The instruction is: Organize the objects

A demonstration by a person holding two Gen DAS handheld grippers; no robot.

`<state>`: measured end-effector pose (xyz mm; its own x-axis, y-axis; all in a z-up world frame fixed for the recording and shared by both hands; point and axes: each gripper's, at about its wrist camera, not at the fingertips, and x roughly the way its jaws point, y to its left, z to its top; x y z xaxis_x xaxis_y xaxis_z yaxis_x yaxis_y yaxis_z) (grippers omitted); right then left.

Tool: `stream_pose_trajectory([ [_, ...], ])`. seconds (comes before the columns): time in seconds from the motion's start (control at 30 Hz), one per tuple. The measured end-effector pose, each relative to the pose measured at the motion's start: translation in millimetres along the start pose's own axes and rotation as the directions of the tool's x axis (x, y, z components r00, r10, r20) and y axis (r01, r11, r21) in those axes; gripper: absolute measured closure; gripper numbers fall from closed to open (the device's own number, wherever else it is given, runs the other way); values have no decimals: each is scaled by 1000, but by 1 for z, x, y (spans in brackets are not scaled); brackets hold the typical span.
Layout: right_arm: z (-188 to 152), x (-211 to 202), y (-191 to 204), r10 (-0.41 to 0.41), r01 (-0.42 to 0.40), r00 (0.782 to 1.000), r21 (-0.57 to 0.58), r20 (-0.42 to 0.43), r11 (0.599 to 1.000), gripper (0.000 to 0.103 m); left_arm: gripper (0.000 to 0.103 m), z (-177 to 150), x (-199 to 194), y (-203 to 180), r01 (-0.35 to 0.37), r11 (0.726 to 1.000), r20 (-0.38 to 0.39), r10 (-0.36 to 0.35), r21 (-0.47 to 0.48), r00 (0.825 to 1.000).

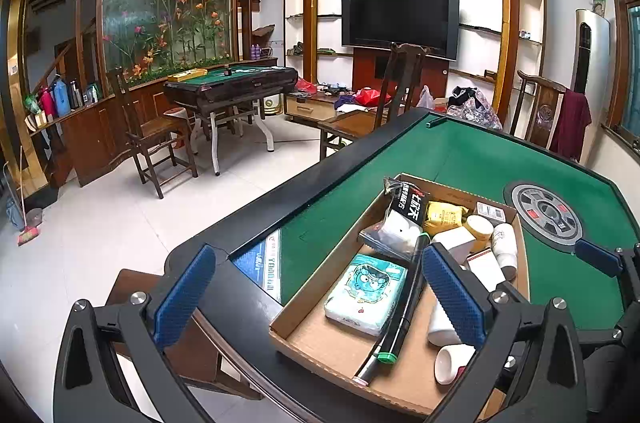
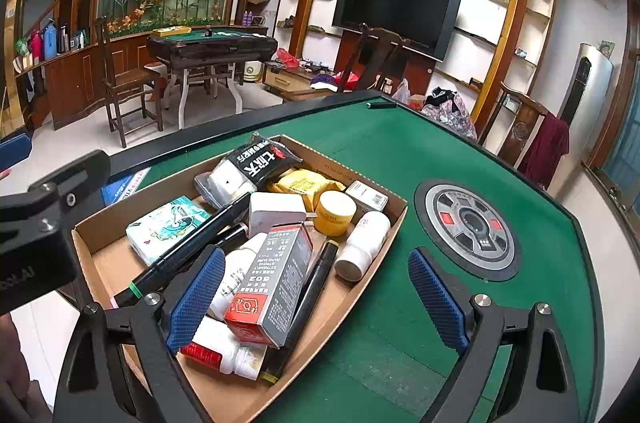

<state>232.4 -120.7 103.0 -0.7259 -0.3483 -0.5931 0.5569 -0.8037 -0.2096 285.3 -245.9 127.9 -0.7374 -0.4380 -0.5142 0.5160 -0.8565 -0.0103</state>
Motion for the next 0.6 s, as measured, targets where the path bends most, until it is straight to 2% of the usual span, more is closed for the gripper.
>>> stream_pose_trajectory([
  [0.37,2,1,3,-2,2,1000,-6,-2,1000,7,0,-5,0,1,-3,1000,-18,3,-2,1000],
  [0.6,3,8,11,-35,34,999,-34,-28,999,5,0,-7,3,5,-12,1000,-46,11,-10,999],
])
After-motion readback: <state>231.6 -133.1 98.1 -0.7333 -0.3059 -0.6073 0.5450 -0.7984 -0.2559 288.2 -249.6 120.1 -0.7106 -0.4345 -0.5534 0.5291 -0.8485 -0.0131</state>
